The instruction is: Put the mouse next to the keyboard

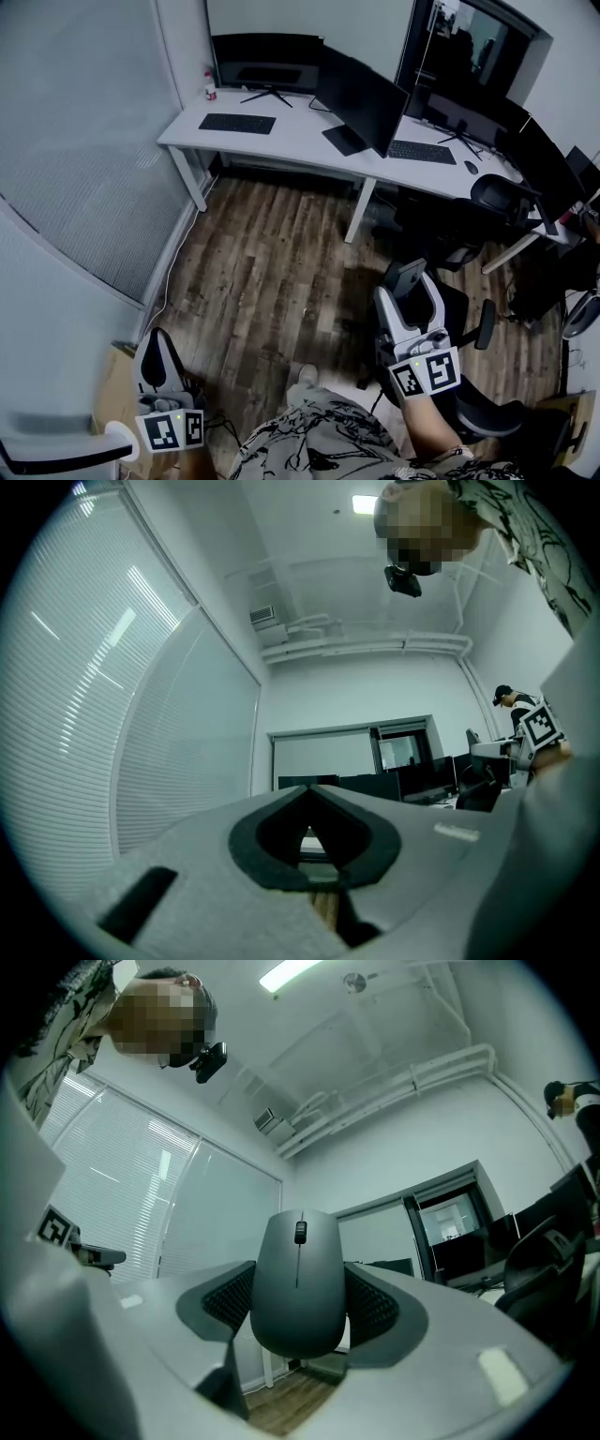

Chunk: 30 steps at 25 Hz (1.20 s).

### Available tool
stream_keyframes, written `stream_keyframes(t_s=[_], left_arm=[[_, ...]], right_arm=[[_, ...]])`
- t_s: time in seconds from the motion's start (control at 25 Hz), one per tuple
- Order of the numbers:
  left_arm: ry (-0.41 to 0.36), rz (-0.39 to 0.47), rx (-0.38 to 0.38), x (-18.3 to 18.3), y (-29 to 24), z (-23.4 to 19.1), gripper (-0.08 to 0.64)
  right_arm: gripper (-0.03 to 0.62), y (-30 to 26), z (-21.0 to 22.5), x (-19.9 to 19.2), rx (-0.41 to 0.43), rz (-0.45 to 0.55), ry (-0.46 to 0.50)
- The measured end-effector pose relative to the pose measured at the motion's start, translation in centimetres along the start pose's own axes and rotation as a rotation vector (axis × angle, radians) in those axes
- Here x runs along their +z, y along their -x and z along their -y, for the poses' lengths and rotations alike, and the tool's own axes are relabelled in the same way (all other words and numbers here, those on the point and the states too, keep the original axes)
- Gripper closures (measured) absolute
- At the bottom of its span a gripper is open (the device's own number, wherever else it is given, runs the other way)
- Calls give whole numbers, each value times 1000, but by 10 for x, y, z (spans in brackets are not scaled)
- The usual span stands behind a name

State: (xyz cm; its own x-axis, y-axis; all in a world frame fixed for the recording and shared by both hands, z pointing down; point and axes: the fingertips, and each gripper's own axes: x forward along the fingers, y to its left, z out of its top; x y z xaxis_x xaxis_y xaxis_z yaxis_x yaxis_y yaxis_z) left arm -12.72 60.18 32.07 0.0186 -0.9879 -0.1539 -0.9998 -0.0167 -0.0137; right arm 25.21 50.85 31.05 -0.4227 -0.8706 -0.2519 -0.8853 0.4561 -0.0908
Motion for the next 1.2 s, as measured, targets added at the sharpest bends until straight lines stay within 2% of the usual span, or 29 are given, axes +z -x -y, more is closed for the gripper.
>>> stream_keyframes(t_s=[0.32,0.48,0.68,0.88,1.2], left_arm=[[10,12,-8,-3,-74,13,559],[45,4,-16,-11,-97,18,560],[24,-15,-26,-20,-118,21,560],[17,-30,-34,-33,-145,9,560],[16,-21,-21,-40,-223,-39,560]], right_arm=[[291,-52,47,-5,-20,10,-9],[291,-69,57,-10,-13,15,-18],[291,-88,62,-19,-11,-2,-16],[291,-109,69,-32,-31,-15,-21],[291,-177,63,-41,-55,-2,14]])
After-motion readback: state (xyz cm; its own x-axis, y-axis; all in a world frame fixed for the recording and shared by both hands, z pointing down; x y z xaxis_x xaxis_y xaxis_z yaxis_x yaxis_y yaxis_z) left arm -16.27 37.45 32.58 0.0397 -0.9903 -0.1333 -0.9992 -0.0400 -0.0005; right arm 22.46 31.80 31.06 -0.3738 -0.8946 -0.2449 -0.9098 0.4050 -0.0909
